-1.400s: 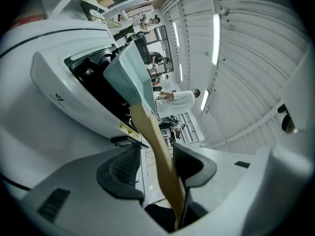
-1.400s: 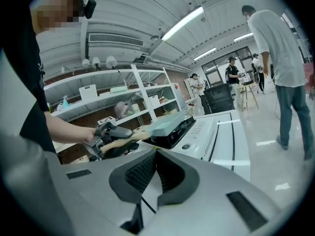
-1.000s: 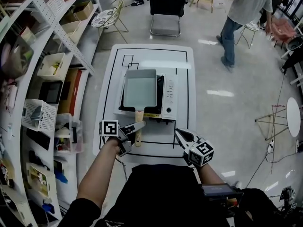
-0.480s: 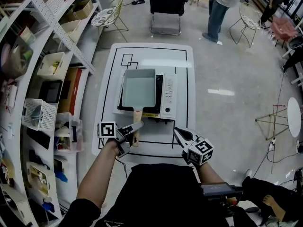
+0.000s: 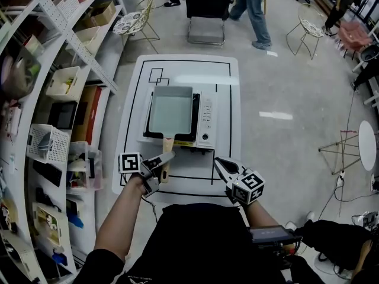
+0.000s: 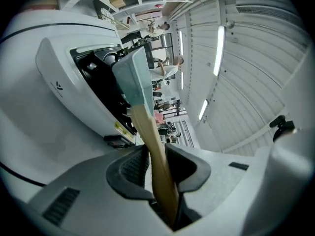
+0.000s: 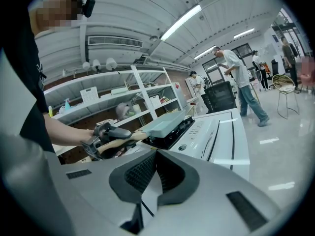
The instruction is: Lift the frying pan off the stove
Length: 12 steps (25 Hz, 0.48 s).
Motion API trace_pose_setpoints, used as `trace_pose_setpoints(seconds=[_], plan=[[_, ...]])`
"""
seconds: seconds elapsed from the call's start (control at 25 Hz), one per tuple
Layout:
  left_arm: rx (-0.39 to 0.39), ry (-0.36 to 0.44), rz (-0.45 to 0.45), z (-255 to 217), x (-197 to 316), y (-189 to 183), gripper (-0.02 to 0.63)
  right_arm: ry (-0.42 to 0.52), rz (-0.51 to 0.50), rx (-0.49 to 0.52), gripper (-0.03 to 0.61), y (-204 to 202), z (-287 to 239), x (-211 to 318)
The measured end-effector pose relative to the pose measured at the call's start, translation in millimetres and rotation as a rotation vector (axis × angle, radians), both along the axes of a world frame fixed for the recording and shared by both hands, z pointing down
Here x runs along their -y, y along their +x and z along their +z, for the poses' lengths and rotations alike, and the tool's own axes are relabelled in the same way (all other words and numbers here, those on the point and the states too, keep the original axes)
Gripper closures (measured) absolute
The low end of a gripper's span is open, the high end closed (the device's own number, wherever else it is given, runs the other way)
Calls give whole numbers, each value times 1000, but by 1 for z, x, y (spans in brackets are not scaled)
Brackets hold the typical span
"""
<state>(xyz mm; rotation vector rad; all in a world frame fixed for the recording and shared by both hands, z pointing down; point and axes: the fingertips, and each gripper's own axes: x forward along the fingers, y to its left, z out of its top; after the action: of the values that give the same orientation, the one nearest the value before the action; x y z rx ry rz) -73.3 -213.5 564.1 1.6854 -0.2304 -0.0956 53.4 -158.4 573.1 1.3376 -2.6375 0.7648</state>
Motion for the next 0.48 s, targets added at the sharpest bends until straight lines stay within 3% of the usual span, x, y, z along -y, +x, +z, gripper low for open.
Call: trace_pose_setpoints(seconds=[0.48], plan=[[-6, 10, -60, -5, -3, -4, 515, 4, -38, 8, 554, 0, 0, 1]])
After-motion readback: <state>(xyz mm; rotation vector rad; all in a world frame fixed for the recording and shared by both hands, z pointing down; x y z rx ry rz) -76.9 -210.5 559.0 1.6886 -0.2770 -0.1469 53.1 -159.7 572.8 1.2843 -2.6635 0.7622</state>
